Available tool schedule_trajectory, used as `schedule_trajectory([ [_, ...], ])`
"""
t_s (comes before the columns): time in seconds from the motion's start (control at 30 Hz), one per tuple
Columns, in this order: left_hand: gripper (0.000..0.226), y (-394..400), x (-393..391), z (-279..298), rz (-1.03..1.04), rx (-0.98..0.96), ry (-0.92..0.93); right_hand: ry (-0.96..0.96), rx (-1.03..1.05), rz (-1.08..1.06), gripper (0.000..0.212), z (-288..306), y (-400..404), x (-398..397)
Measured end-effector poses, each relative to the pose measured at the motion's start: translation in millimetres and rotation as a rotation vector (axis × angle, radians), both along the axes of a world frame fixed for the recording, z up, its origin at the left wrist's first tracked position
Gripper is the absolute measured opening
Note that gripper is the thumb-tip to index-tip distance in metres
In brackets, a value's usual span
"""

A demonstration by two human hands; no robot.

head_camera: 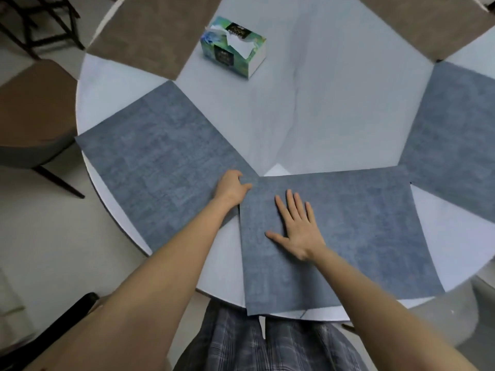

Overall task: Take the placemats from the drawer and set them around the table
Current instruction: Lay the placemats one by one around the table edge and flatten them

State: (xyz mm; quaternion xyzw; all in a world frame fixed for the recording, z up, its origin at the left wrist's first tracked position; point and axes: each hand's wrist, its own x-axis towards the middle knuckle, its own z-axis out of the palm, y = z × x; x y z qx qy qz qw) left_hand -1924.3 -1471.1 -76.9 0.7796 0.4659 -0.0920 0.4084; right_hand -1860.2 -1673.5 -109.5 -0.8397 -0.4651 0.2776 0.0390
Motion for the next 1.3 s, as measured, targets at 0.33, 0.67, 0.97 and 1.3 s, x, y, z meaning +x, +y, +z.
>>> schedule_trajectory([
  [0.33, 0.019, -1.5, -10.7, -6.5, 0.698, -0.713, -0.336, -0.016, -0.035, -0.001, 0.099, -1.5, 2.0, -1.0],
  [0.67, 0.028, -26.7, -37.7, 25.4, 0.256, -0.014, -0.205, -0.096, 0.075, -0.027, 0.088, 4.3, -3.2, -14.9],
  [0.97, 0.011, -160.9, -147.9, 12.9, 0.174, -0.111, 0.092, 0.072, 0.300, 0.101, 0.054, 9.7, -92.3, -96.9],
  [1.3, 0.021, -218.5, -159.8, 3.8, 0.621, -0.214, 0.072, 0.106, 0.145, 0.307, 0.076, -3.1, -120.5, -88.8],
])
